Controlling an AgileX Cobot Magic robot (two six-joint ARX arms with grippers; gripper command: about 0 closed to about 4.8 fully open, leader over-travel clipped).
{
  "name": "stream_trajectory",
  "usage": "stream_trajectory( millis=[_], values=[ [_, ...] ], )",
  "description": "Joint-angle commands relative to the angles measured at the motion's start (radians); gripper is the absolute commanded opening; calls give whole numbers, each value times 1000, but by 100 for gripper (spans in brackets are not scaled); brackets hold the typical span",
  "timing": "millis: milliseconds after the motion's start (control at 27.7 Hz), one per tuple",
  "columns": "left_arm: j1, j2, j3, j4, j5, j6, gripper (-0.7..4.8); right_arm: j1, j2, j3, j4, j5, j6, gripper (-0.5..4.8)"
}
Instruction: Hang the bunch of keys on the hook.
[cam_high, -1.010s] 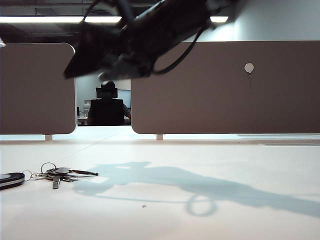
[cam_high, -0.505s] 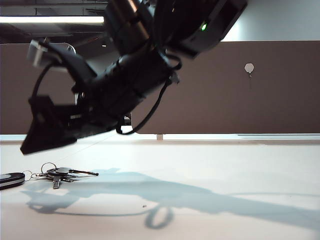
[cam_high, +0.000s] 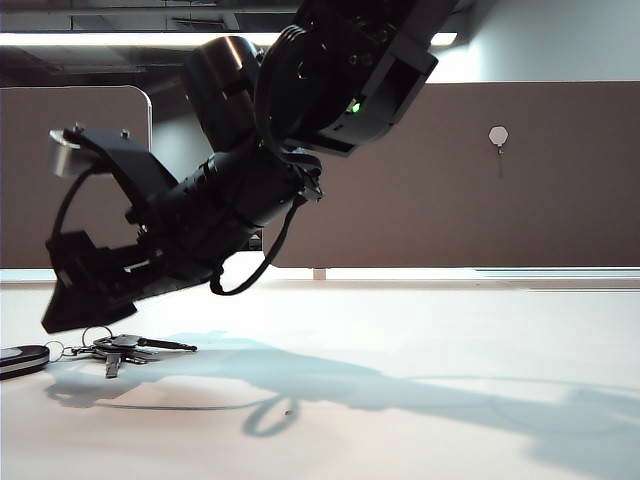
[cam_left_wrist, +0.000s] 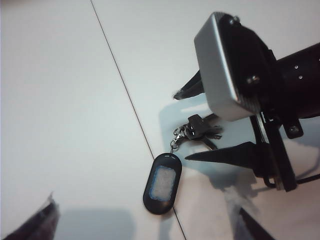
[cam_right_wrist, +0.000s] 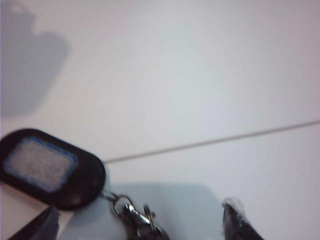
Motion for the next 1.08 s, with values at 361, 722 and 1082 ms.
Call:
stream_trajectory(
  millis=[361, 722, 1082],
  values=[
    [0, -8, 3, -12, -21, 1, 479, -12, 11, 5, -26, 34, -37, 201],
    [0, -12, 3, -15, -21, 0, 479, -12, 31, 5, -23, 26, -42, 196],
    [0, -21, 3, -15, -20, 0, 479, -11, 31, 5, 30, 26, -41, 115]
  ],
)
